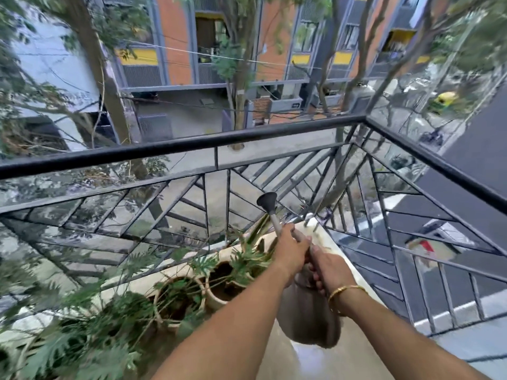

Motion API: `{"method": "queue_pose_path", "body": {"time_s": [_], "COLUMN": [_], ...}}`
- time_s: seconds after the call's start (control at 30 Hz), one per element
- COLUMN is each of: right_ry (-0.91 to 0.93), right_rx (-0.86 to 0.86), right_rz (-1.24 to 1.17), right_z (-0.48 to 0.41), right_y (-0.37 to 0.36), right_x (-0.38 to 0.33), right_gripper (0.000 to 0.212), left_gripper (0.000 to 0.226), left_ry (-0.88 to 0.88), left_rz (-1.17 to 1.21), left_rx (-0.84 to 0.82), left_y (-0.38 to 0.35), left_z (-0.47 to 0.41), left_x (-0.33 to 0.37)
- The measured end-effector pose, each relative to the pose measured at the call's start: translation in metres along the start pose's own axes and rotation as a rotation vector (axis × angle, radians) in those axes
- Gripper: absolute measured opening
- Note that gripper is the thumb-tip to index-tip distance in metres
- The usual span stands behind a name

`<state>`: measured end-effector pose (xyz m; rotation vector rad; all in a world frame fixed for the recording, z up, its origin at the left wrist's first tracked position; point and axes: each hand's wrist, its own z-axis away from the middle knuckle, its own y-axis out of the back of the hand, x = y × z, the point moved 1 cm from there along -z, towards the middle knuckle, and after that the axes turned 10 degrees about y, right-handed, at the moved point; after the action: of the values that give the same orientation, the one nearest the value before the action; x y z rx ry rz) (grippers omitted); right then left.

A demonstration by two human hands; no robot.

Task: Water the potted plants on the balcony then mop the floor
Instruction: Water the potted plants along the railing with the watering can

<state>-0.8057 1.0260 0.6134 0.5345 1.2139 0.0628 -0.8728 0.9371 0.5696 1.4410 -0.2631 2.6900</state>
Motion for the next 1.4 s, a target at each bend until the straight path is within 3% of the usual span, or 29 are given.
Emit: {"method": "queue_pose_path", "body": {"time_s": [0.23,0.33,0.4,0.5,0.53,1.23,1.4], "right_ry": [0.002,-0.013,-0.019,-0.032,-0.034,-0.064,-0.057], "right_rx": [-0.070,-0.087,-0.106,-0.132,-0.137,-0.188,-0.188], "right_rz": [0.048,0.070,0.110,0.180,0.200,0.341,0.366], "right_z": [-0.073,-0.098,-0.113,-0.131,-0.135,-0.167,-0.165], "right_y": [0.014,0.015,0.014,0.014,0.013,0.018,0.021], "right_x": [0.022,0.025,0.026,0.027,0.028,0.038,0.039], "right_gripper": [0.055,0.056,0.060,0.062,0.061,0.053,0.053], "left_gripper": [0.030,0.054,0.046,0.010,0.007,0.020,0.005], "left_ry": [0.048,0.105,0.134,0.173,0.183,0.275,0.286], "left_rz": [0.073,0.106,0.109,0.137,0.151,0.259,0.251], "left_rx": [0.002,-0.013,0.015,0.053,0.062,0.021,0.025], "left_y": [-0.024,-0.031,-0.034,-0.036,-0.038,-0.051,-0.052], "left_z": [-0.042,-0.069,-0.082,-0.097,-0.101,-0.143,-0.142], "left_x": [0.017,0.017,0.018,0.016,0.014,-0.008,-0.010]}}
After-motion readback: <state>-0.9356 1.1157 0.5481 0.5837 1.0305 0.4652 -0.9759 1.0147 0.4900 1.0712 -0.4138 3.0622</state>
